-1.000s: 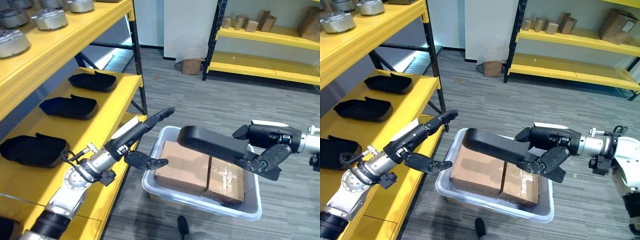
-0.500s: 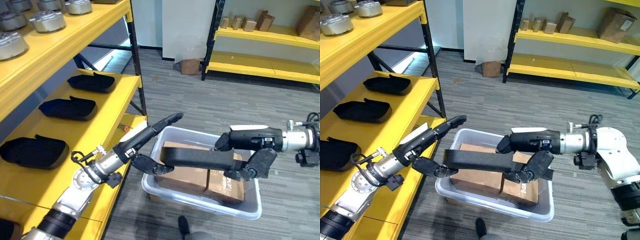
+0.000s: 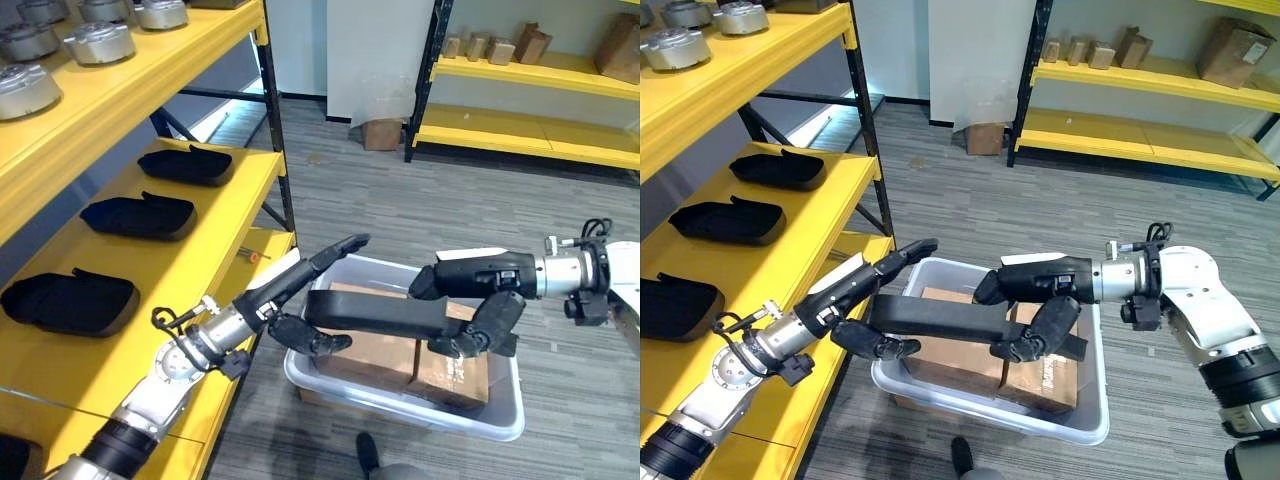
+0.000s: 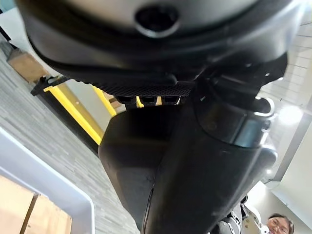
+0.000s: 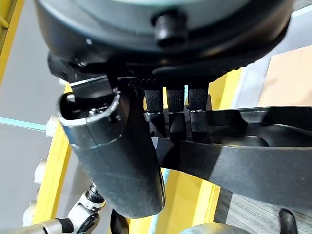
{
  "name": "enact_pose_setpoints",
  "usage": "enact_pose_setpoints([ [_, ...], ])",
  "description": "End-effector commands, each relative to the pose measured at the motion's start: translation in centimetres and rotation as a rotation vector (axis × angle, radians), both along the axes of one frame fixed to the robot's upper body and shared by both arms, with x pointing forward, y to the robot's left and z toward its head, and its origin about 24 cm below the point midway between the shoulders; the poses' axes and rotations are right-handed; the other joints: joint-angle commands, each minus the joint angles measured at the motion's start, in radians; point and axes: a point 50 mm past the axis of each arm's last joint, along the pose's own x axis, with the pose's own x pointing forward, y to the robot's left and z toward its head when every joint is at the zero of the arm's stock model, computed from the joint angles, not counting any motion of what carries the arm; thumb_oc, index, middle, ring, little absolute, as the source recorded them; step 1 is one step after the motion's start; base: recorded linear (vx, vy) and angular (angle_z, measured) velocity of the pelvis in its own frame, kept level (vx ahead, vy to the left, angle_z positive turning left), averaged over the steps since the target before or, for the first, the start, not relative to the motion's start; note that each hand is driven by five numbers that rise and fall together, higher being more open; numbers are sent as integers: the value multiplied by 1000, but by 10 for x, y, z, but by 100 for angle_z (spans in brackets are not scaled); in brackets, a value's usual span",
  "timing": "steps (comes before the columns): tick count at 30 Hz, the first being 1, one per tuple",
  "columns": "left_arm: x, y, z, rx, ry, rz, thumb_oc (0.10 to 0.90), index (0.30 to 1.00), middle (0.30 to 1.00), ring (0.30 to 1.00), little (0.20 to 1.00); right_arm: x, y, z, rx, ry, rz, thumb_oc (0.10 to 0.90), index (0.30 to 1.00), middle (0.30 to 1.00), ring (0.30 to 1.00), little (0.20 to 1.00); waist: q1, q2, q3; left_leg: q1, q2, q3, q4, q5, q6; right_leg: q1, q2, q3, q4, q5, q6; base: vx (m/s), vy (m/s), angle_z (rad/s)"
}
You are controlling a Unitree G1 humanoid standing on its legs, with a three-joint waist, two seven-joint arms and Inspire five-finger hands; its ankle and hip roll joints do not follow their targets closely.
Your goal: Move parts from the plastic box to the shelf.
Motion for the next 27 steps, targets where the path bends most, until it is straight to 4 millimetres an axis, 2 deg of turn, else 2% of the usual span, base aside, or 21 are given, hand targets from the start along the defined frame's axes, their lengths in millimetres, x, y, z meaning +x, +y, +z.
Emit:
enact_pose_setpoints([
  [1,12,-24,47,-138,-216,-85,900,1000,1000,1000,1000,-1,37,41,141,-171,189,400,300,300,300,300,4,-38,-87,-47,68,-54,-9,-17,-18,89,-50,-18,5,-130,71,0,0,0],
  [2,11,-25,47,-141,-223,-79,900,1000,1000,1000,1000,-1,38,40,144,-171,188,400,300,300,300,300,5,-38,-87,-48,68,-54,-9,-18,-18,89,-50,-19,5,-131,71,0,0,0],
  [3,11,-25,46,-147,-219,-70,400,300,300,300,300,-2,38,40,149,-169,188,400,300,300,300,300,6,-39,-87,-47,70,-55,-9,-17,-19,90,-49,-19,5,-131,71,0,0,0],
  [15,8,-30,50,-189,-238,-102,400,300,300,300,300,-3,41,40,152,-180,199,400,300,300,300,300,4,-41,-85,-45,69,-56,-9,-18,-17,93,-49,-20,5,-131,70,0,0,0],
  [20,10,-32,58,-255,-269,-59,400,300,300,300,300,-5,47,42,171,-188,207,400,300,300,300,300,1,-43,-86,-44,68,-57,-9,-19,-16,95,-48,-17,5,-131,68,7,-1,0],
  [27,11,-34,59,-305,-281,-45,400,300,300,300,300,-6,45,44,213,-202,201,400,300,300,300,300,-2,-47,-85,-41,68,-59,-9,-23,-16,98,-47,-15,5,-132,67,0,0,0],
])
